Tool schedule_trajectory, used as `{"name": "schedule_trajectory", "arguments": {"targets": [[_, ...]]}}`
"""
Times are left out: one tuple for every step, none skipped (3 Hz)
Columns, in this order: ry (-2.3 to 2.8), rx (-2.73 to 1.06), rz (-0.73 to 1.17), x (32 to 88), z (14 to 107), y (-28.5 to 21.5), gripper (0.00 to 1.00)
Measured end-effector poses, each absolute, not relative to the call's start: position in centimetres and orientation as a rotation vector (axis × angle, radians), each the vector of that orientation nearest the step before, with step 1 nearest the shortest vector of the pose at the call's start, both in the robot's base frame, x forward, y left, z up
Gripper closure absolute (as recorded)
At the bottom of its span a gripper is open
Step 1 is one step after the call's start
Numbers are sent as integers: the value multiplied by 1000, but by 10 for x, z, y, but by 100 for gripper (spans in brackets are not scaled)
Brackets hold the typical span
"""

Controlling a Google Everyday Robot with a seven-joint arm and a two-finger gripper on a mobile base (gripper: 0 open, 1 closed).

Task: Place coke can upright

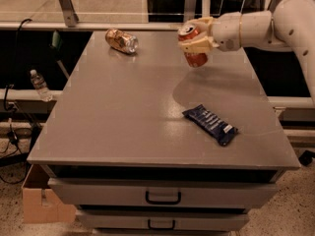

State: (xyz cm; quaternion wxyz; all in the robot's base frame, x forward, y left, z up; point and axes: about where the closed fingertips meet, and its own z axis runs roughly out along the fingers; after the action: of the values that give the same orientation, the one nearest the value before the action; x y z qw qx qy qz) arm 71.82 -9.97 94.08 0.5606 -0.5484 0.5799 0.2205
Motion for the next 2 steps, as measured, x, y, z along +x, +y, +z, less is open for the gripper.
{"name": "schedule_trajectory", "arguments": {"targets": [[1351, -1227, 547, 706, 934, -112, 100], [1358, -1176, 571, 699, 928, -120, 83]]}}
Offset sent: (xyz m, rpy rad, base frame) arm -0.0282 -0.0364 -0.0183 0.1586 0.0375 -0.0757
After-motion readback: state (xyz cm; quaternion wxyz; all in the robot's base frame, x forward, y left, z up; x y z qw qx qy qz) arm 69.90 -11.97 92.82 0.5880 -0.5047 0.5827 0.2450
